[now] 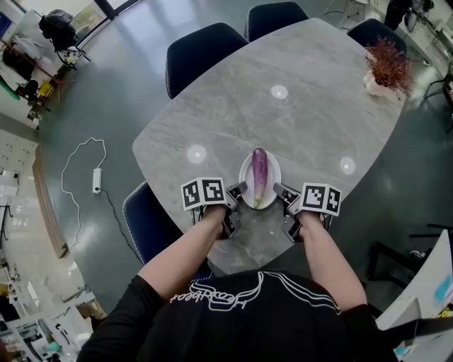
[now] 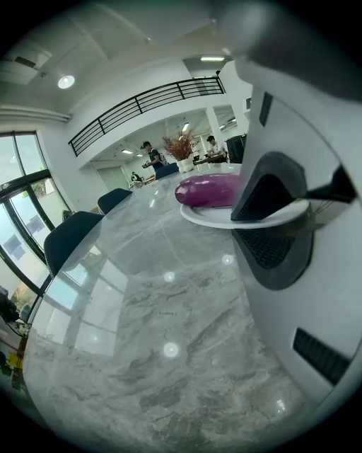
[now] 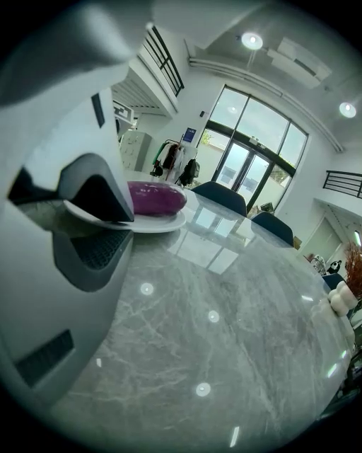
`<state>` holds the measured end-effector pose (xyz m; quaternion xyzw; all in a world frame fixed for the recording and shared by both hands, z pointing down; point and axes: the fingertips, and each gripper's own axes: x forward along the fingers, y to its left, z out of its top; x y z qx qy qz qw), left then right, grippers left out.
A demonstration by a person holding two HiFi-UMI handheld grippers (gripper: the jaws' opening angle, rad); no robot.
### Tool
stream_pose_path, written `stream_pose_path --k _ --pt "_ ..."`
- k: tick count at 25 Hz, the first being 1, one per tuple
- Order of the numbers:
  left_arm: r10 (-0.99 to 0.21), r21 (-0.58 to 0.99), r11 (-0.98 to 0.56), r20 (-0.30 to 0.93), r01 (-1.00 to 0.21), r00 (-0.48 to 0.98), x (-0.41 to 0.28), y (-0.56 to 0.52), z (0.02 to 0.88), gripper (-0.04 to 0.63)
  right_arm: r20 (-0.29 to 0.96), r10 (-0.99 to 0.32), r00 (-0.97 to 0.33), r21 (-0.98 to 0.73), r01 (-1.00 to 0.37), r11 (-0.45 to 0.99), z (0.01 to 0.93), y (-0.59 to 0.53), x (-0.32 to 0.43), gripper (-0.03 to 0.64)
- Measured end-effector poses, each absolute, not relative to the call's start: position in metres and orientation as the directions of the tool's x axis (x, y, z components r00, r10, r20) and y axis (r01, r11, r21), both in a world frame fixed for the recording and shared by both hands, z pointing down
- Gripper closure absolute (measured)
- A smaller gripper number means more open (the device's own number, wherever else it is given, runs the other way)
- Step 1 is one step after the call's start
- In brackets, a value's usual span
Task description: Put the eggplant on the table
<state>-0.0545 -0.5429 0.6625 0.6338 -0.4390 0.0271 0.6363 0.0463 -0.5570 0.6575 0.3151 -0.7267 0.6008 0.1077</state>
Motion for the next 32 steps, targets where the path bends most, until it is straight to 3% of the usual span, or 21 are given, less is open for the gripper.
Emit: stream_pose_path --k 16,17,26,27,28,32 --pt "-0.53 0.763 0.147 0.598 -0.63 0.601 -0.06 -0.541 0.661 0.569 0.59 -0.362 -0.722 -0.746 -0.659 0.098 0.659 -0.56 0.045 0.595" --pt "-0.537 0.766 0.143 0.592 -0.627 0.601 -0.061 -0.542 0.659 0.568 0.594 -0.36 -0.72 -0.743 -0.662 0.098 0.659 -0.558 0.045 0.561" --pt "-0.58 0.788 0.083 0.536 -0.611 0.613 -0.063 -0.537 0.649 0.474 0.597 -0.411 -0.689 -0.718 -0.687 0.108 0.653 -0.557 0.057 0.552" --pt "-0.583 0.791 0.078 0.53 -0.607 0.616 -0.061 -0.535 0.649 0.468 0.609 -0.424 -0.671 -0.698 -0.707 0.116 0.653 -0.556 0.062 0.542" --pt "-0.586 0.792 0.075 0.527 -0.606 0.616 -0.061 -0.532 0.649 0.462 0.623 -0.435 -0.651 -0.672 -0.729 0.129 0.653 -0.556 0.066 0.49" --pt "-0.601 0.784 0.081 0.531 -0.616 0.597 -0.068 -0.52 0.645 0.462 0.644 -0.46 -0.611 -0.601 -0.776 0.191 0.644 -0.549 0.072 0.483"
